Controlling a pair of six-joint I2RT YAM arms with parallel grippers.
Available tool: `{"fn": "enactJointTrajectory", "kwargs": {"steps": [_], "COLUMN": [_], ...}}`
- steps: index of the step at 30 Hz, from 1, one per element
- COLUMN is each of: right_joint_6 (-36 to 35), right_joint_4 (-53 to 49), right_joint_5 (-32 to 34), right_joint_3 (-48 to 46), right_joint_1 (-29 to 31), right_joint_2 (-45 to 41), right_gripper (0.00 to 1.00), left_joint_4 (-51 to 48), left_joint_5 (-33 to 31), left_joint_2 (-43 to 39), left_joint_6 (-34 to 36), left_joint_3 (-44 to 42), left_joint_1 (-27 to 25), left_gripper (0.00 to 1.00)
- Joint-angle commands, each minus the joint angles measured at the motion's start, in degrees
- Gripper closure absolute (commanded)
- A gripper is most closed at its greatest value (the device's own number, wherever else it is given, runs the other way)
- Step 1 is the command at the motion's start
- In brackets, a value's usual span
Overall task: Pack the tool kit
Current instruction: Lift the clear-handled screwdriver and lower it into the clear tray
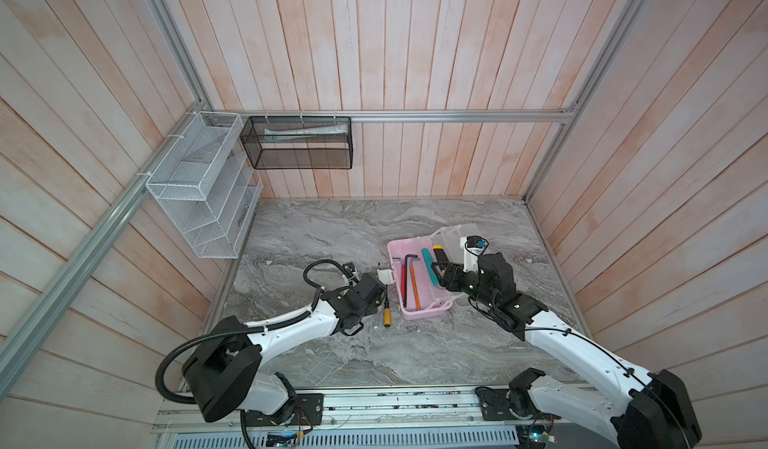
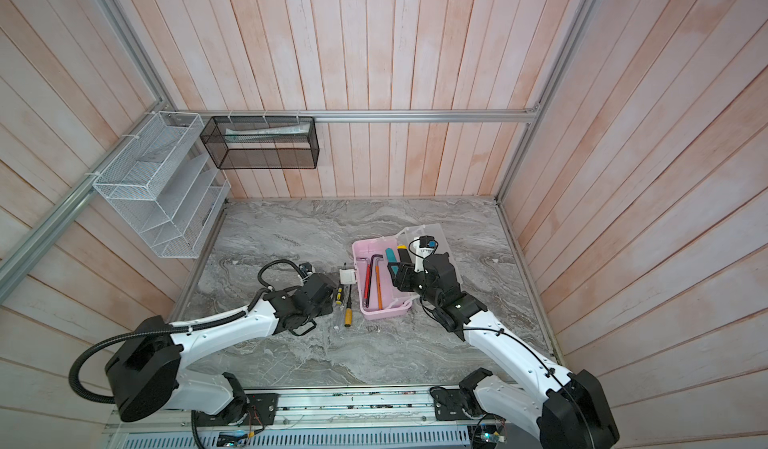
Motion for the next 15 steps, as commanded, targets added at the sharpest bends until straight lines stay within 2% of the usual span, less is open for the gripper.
{"fn": "enactJointTrajectory", "kwargs": {"steps": [1, 4, 8, 15], "right_joint_6": [1.15, 2.46, 4.57, 5.43], "right_joint_4": [1.41, 0.62, 1.8, -1.57], "right_joint_5": [2.68, 6.66, 12.45, 15.27], "right_joint_3": [-0.22, -0.64, -3.99, -4.64], "right_joint_1": [-1.09, -2.04, -3.0, -5.55], "right_joint_2": [-2.39, -5.42, -12.33, -20.2], "right_gripper": [0.43, 0.43, 0.43, 0.43], "left_joint_4": [2.24, 6.95, 14.58, 29.23], "left_joint_5": [0.07, 2.16, 5.63, 10.81], "left_joint_2": [-3.83, -3.8, 0.76, 10.4], "left_joint_6": [-2.27, -2.47, -1.46, -3.89], "left_joint_3": [3.41, 6.46, 12.03, 18.4], "left_joint_1": [-0.62, -1.49, -2.83, -5.83], "left_gripper": [1.0, 1.0, 1.0, 1.0]}}
